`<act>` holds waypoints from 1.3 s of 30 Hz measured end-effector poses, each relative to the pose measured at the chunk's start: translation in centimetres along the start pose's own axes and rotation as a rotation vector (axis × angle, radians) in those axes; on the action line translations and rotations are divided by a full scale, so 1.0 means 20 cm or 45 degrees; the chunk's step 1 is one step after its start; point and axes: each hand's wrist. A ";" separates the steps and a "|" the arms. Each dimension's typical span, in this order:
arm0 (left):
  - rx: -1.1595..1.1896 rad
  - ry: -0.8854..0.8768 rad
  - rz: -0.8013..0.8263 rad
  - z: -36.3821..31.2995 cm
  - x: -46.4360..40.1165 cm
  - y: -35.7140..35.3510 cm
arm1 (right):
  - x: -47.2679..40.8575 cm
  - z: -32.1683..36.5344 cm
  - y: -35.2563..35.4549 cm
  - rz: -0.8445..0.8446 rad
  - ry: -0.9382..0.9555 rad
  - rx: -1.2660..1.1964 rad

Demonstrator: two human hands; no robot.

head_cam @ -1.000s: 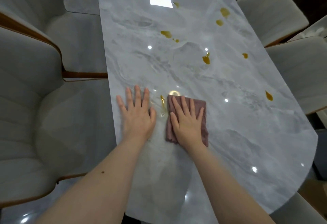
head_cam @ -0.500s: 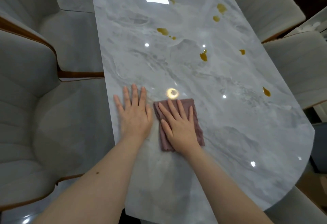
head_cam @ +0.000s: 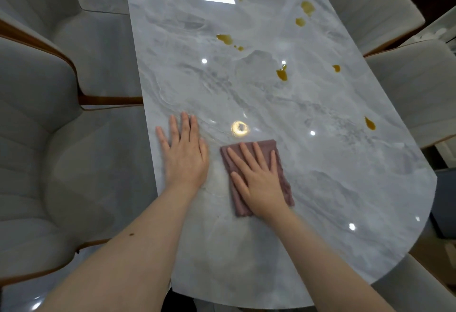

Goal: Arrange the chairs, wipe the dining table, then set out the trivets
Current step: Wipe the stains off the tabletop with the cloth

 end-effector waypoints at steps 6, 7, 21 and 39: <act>-0.036 0.009 -0.001 -0.01 0.00 0.00 | -0.32 -0.10 0.01 -0.014 -0.500 -0.045; -0.025 0.009 0.003 -0.01 0.00 0.00 | -0.38 -0.05 0.00 -0.023 -0.529 -0.053; 0.046 0.008 0.030 0.00 0.00 0.01 | -0.10 -0.18 0.03 -0.001 -0.472 -0.027; 0.269 -0.042 -0.149 0.22 0.12 -0.01 | -0.23 0.13 -0.02 -0.018 -0.408 -0.055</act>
Point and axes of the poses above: each hand's wrist, its own x-axis away from the middle knuckle, its own y-axis out of the back of the hand, z = x × y, and after that the axes turned 13 degrees about y, right-handed
